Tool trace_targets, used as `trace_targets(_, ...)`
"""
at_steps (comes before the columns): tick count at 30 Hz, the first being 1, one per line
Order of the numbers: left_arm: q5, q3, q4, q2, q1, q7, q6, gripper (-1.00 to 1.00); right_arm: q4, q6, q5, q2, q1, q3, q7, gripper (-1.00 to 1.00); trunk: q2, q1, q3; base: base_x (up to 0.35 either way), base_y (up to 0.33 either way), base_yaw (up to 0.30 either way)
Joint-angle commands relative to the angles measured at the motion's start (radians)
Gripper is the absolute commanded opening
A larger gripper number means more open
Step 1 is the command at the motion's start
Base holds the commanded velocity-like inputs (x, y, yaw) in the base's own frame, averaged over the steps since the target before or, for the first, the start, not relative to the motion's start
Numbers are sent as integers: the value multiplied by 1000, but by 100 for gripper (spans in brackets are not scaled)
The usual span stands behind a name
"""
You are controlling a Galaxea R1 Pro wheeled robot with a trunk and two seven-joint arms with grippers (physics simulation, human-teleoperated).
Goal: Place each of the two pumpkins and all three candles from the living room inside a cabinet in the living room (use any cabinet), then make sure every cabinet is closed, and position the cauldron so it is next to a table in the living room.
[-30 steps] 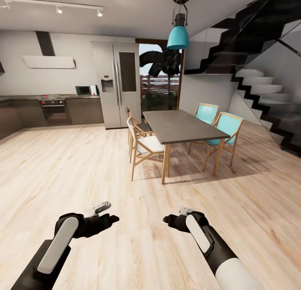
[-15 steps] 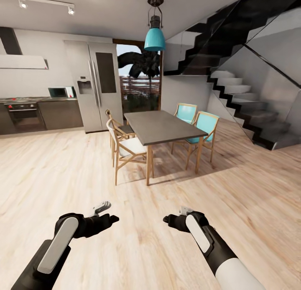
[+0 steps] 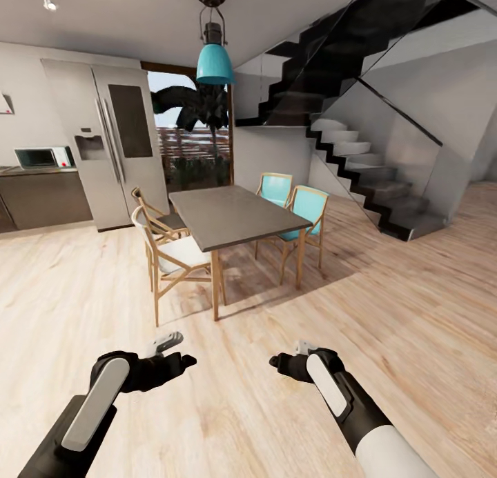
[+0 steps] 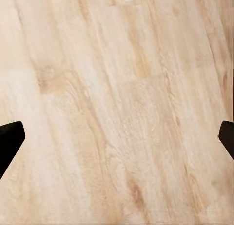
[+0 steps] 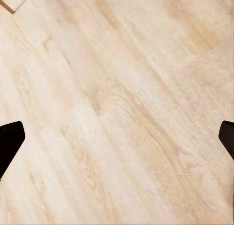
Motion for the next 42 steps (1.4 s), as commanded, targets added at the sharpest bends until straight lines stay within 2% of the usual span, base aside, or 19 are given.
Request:
trace_targets(1, 10, -1, -1, 1, 0, 11, 0, 100, -1, 1, -11, 0, -1, 2, -10, 100, -1, 1, -1, 322, 0, -284)
trace_targets(42, 11, -1, -1, 2, -1, 10, 0, 100, 1, 2, -13, 0, -1, 2, -4, 100, -1, 1, 24, 321, 0, -284)
